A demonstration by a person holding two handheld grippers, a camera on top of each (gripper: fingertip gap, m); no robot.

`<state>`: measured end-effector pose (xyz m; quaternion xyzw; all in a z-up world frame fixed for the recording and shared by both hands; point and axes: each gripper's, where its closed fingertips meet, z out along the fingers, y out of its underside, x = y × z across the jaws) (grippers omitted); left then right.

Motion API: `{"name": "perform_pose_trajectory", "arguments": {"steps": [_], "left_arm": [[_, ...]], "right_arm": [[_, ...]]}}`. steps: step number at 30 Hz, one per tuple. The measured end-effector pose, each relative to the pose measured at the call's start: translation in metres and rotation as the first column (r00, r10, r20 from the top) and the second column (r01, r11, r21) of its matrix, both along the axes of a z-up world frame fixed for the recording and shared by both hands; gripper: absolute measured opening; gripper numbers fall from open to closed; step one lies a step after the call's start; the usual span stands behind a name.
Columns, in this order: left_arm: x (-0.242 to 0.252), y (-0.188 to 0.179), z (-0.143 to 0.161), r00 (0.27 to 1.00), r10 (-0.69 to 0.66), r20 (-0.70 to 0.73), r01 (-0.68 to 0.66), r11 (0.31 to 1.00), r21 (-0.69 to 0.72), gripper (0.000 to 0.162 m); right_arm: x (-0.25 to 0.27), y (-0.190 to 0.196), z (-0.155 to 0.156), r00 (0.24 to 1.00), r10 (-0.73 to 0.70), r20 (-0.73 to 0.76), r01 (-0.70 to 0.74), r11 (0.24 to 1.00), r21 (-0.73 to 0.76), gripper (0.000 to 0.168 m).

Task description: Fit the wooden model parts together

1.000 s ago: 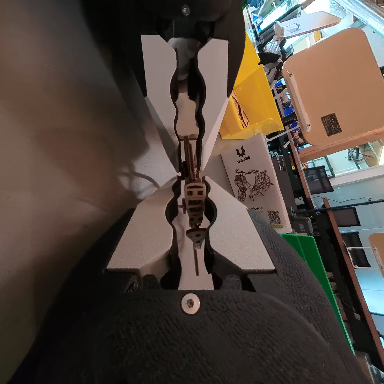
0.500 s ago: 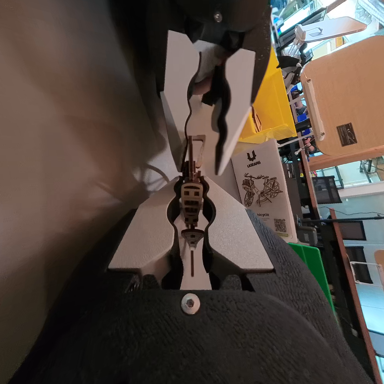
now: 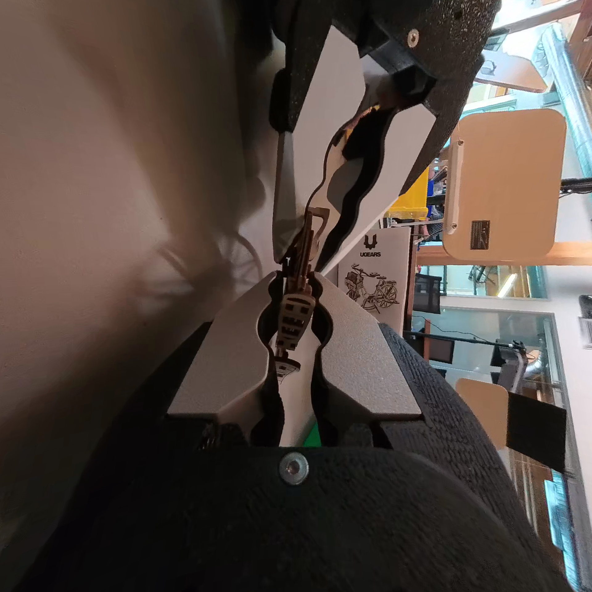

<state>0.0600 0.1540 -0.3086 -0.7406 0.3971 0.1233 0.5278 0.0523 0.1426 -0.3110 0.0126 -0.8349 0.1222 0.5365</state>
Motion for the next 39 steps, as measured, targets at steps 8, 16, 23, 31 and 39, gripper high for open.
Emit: {"name": "perform_pose_trajectory", "arguments": {"steps": [8,16,23,31,39], "left_arm": [[0.001,-0.001,0.000,0.994,-0.020,-0.110,0.026,0.998,0.056,0.019],[0.005,-0.003,0.005,0.987,-0.050,-0.150,0.066,0.992,0.108,0.019],[0.008,-0.005,0.005,0.980,-0.075,-0.182,0.097,0.988,0.116,0.015],[0.002,-0.003,0.004,0.988,-0.035,-0.154,0.050,0.994,0.098,0.015],[0.003,-0.003,0.000,0.989,-0.033,-0.147,0.044,0.996,0.076,0.014]], "right_arm": [[0.001,0.000,0.000,1.000,0.021,0.002,-0.020,0.997,-0.074,0.014],[0.003,-0.001,0.003,0.998,0.042,0.039,-0.034,0.980,-0.197,0.015],[0.004,-0.002,0.004,0.996,0.061,0.065,-0.042,0.966,-0.254,0.015],[0.001,0.003,0.011,0.997,0.032,0.064,-0.008,0.936,-0.351,0.023],[0.006,-0.001,0.006,0.996,0.079,0.040,-0.066,0.963,-0.261,0.015]]}}
